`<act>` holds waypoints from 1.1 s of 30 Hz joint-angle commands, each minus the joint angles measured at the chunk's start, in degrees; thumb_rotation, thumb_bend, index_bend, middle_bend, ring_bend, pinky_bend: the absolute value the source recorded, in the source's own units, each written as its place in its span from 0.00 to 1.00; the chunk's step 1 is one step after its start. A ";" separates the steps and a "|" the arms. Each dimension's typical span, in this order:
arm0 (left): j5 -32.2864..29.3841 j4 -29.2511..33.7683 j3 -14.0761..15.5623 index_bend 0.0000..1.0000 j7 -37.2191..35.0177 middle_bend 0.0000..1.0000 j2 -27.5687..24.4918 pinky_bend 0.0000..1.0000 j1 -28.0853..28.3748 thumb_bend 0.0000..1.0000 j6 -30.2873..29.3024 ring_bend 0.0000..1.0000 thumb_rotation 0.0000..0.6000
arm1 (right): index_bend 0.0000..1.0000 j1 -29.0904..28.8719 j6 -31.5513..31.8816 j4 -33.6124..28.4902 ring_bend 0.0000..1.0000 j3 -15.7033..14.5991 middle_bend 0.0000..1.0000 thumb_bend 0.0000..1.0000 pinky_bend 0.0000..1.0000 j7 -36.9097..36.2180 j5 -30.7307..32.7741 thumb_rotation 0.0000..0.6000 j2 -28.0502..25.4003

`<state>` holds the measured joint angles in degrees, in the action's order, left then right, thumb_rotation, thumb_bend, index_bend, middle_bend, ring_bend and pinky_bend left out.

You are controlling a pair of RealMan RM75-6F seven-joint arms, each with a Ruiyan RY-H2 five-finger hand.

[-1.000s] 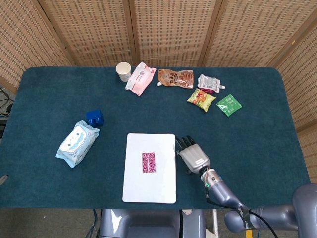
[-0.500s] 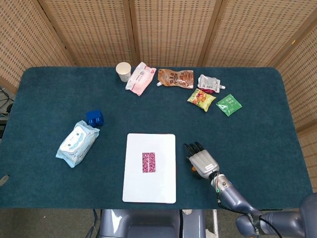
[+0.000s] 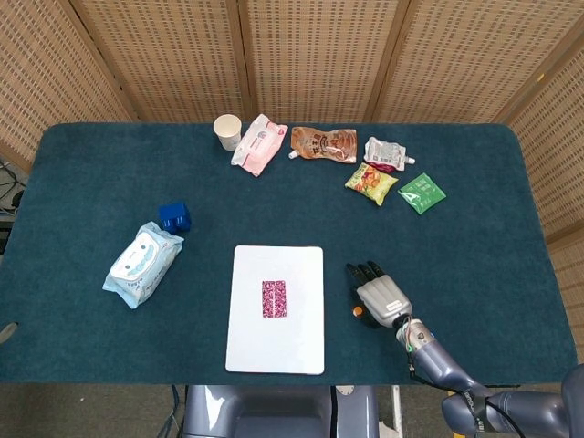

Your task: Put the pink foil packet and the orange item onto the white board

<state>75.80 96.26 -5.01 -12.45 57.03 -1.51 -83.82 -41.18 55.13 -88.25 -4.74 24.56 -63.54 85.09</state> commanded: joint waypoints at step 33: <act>-0.11 -0.14 -0.03 0.00 0.02 0.00 0.10 0.00 -0.04 0.00 -0.03 0.00 0.98 | 0.56 2.78 -2.65 1.86 0.00 2.37 0.00 0.36 0.00 -3.26 -4.68 1.00 1.19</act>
<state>75.70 96.12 -5.04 -12.42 57.14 -1.55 -83.85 -38.39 52.57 -86.26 -2.51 21.40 -68.26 86.35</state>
